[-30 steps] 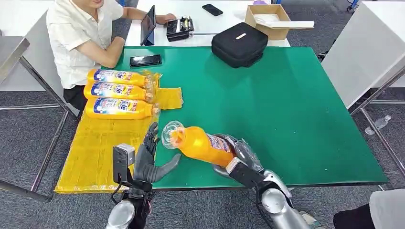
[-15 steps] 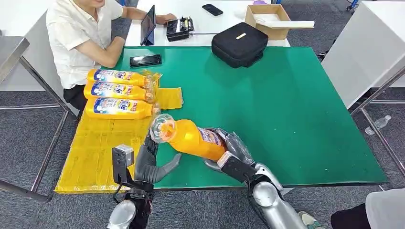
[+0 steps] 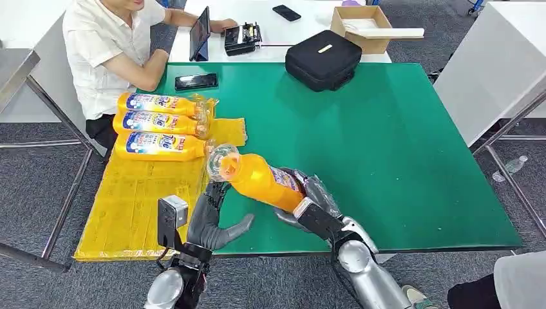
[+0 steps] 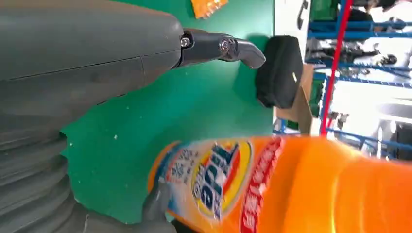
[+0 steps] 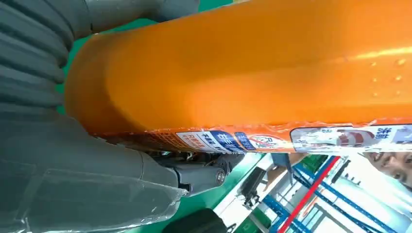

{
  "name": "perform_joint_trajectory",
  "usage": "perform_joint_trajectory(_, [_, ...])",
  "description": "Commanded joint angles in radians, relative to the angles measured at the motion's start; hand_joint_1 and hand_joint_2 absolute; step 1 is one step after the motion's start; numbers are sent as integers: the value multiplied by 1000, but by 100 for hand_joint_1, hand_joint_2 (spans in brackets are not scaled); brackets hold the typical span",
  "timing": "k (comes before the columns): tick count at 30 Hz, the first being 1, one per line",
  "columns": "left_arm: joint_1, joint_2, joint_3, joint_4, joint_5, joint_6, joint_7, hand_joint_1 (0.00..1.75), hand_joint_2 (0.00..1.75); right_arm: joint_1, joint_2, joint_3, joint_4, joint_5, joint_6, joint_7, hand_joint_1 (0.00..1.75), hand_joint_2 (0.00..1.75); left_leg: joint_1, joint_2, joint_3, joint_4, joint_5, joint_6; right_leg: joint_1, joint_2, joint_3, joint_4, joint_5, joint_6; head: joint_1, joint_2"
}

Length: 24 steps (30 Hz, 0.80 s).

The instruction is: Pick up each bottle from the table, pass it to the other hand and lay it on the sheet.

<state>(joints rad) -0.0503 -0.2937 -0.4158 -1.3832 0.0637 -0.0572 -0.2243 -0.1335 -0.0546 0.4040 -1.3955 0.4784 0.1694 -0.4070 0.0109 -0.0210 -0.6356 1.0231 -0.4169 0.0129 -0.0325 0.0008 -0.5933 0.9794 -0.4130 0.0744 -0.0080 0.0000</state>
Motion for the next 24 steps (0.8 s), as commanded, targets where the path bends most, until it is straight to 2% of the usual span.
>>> perform_joint_trajectory(1, [42, -46, -47, -23, -18, -28, -11, 0, 175, -33, -12, -12, 60, -14, 11, -6, 175, 175, 0, 3, 4, 0, -3, 0, 1, 1, 4, 0, -2, -4, 0, 0])
perform_joint_trajectory(9, [27, -49, -75, -23, -17, -55, -29, 0, 175, -35, -13, 39, 66, 10, 10, 1, 171, 175, 1, 2, 2, 0, -2, 0, 1, 0, 3, -1, -1, -3, 0, 0])
perform_joint_trajectory(18, [-17, -55, -79, 13, 13, -40, -32, 0, 175, -93, 2, 102, 134, 84, -11, 34, 175, 175, 1, 2, 2, 0, -1, 0, 1, 1, 2, 0, -1, -3, 0, 0])
perform_joint_trajectory(19, [-21, -55, -82, 17, 22, -39, -31, 0, 175, -103, 2, 119, 146, 116, -23, 43, 175, 175, 1, 5, 7, 1, -4, 0, 2, 2, 7, -1, -2, -6, 0, 0])
perform_joint_trajectory(20, [-23, -55, -84, 19, 23, -40, -31, 0, 175, -108, 3, 127, 154, 130, -29, 47, 175, 175, 1, 2, 2, 0, -1, 0, 1, 1, 2, 0, 0, -3, 0, 0])
perform_joint_trajectory(24, [-28, -54, -103, 31, 69, -71, -24, 0, 175, -139, 11, 162, 213, 153, -38, 44, 173, 175, 1, 3, 3, 0, -2, 0, 1, 1, 3, -1, -1, -3, 0, 0])
